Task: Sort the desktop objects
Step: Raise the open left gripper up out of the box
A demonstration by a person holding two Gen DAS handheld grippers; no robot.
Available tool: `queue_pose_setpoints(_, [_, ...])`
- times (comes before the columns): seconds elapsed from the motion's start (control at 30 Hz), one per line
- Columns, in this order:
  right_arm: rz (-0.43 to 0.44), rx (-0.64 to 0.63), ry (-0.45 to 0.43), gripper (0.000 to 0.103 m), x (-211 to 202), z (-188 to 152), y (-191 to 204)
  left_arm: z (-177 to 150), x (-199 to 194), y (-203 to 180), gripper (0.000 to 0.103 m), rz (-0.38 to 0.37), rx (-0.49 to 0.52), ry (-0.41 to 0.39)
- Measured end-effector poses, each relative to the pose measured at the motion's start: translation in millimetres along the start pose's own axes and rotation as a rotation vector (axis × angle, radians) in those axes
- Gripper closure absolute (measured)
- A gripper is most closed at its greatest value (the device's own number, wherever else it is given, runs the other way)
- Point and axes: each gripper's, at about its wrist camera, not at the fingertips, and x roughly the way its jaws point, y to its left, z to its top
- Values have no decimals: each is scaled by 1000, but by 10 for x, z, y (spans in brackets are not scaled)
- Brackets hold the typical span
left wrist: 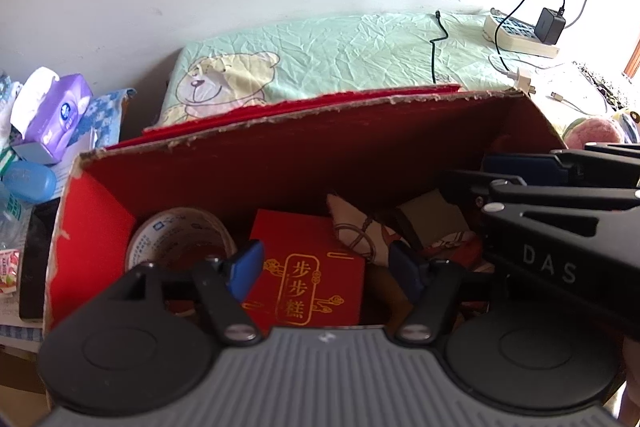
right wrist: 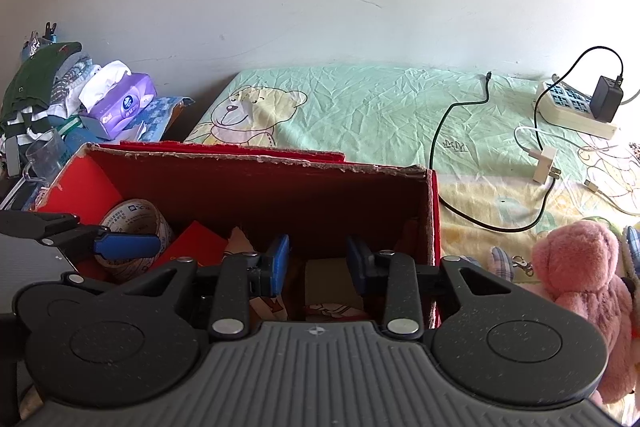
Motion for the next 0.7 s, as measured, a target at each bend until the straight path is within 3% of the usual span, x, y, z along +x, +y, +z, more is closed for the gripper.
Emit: queue_pose_setpoints(0.7, [-2,11,-12,70,-5,-6,-23,14,43,31,31,60,-43,17])
